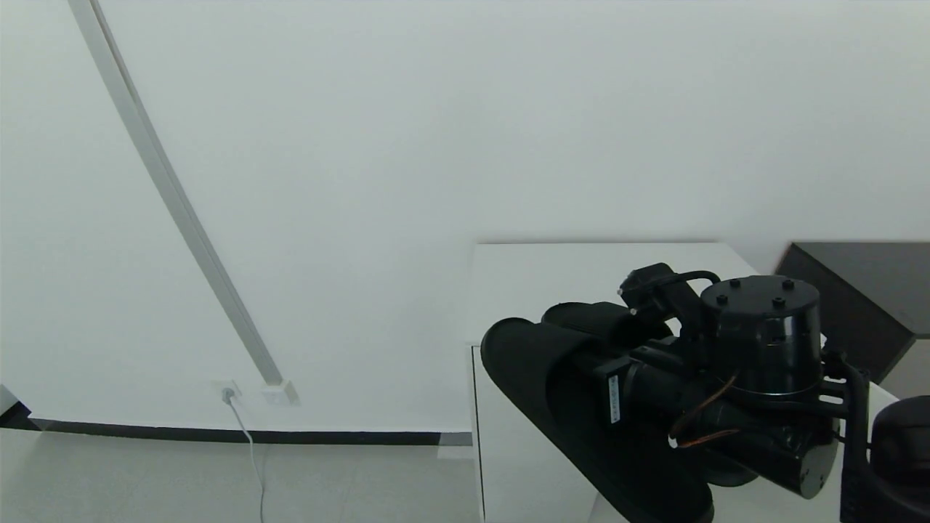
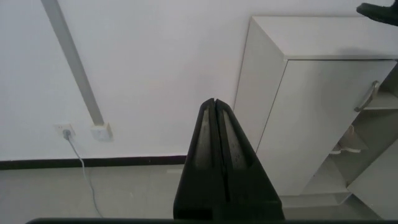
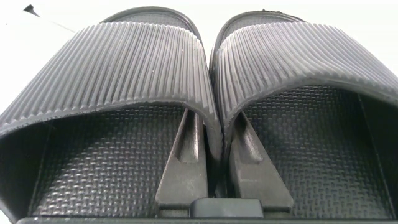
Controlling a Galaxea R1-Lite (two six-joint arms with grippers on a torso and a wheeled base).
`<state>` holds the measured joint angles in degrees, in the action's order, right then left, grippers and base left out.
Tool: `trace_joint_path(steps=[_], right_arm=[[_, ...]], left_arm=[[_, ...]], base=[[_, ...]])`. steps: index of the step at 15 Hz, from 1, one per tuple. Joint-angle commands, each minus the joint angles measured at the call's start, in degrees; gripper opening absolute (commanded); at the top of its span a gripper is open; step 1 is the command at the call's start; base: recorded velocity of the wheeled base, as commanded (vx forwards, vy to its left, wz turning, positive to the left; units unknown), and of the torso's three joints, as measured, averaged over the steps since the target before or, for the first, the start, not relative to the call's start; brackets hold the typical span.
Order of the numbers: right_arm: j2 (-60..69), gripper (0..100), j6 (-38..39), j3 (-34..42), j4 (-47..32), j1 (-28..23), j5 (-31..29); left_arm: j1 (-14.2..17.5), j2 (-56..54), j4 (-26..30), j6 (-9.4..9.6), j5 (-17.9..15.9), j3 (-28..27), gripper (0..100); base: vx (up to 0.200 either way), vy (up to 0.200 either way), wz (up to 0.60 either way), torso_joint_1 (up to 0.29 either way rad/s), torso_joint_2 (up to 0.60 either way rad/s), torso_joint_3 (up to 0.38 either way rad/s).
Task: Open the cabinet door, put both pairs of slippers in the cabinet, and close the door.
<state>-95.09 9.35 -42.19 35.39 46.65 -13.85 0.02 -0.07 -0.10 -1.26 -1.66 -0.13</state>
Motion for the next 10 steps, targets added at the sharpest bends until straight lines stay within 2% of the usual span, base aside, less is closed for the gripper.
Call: trace_joint_path(steps=[1,8,10], right_arm=[[-0.2,0,0.0,0.1,0.1,0.1,0.0],[-0.4,0,0.0,0.2,0.0,0.0,0.0],[-0.7,0,-0.1,0.4,0.1,0.0,0.0]], left_arm=[[0.1,0.1,0.0,-0.06,0.0,0.0,0],[0.1,0.1,0.0,-0.06,0.0,0.0,0],[0.1,0.1,0.0,-0.06,0.0,0.0,0]], base=[[0.000,0.000,0.00,0.000,0.00,0.000],[0.000,0.000,0.00,0.000,0.00,0.000],[0.000,-0.200,0.00,0.002,0.00,0.002]])
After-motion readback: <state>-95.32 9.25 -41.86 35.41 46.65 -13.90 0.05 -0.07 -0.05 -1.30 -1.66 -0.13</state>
